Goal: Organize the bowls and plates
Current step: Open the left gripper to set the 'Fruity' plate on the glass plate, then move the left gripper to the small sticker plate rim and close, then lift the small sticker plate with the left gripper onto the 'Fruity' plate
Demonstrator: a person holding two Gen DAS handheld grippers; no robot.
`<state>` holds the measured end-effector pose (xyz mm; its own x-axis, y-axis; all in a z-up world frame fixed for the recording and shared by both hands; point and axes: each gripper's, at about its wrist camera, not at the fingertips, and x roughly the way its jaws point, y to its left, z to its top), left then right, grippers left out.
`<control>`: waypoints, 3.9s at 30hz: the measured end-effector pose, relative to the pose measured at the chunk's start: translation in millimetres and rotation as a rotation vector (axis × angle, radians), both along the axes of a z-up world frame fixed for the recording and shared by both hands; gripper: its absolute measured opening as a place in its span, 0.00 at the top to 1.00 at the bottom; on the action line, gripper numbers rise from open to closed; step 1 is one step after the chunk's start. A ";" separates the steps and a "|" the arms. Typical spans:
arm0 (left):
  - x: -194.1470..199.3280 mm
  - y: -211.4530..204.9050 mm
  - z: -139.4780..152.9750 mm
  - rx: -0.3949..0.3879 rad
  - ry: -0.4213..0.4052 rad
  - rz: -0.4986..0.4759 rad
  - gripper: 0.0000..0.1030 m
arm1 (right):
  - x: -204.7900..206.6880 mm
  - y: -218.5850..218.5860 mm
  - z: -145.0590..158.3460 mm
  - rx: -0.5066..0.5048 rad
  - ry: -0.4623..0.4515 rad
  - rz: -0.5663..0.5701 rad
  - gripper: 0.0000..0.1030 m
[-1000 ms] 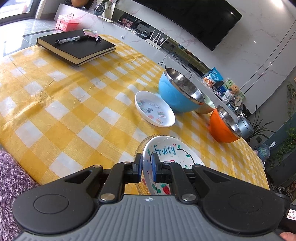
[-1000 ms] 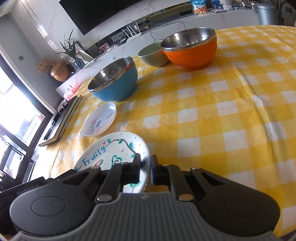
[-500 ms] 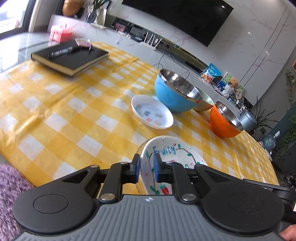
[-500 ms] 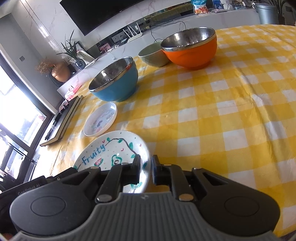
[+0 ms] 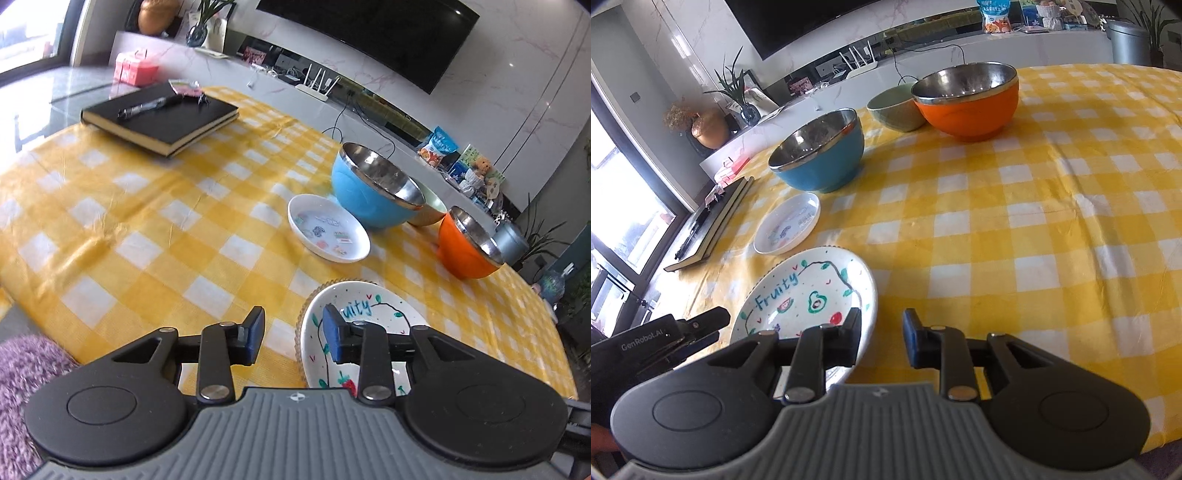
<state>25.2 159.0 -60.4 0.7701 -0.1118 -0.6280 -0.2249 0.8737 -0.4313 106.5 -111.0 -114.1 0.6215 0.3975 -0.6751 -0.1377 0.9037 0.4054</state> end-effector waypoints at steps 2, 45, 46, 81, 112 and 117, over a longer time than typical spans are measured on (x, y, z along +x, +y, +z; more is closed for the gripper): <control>-0.3 1.6 -1.4 -0.023 0.000 -0.003 0.63 | -2.7 -1.1 -0.2 0.002 0.003 -0.004 0.77; 59.7 10.7 27.3 0.129 0.091 -0.043 0.75 | 44.8 30.7 26.2 -0.096 -0.111 0.053 0.87; 63.8 11.4 28.6 0.134 0.091 -0.049 0.74 | 47.5 33.5 27.4 -0.094 -0.116 0.059 0.86; 139.3 12.0 -8.3 0.210 0.071 -0.119 0.89 | 134.3 105.2 -8.6 -0.056 -0.039 0.099 0.95; 46.3 -35.8 57.1 0.136 0.070 -0.102 0.95 | 36.1 44.5 46.4 0.050 -0.029 0.011 0.99; 32.6 -43.2 52.5 0.110 0.085 -0.117 0.95 | 21.1 30.1 43.5 0.058 -0.009 0.000 1.00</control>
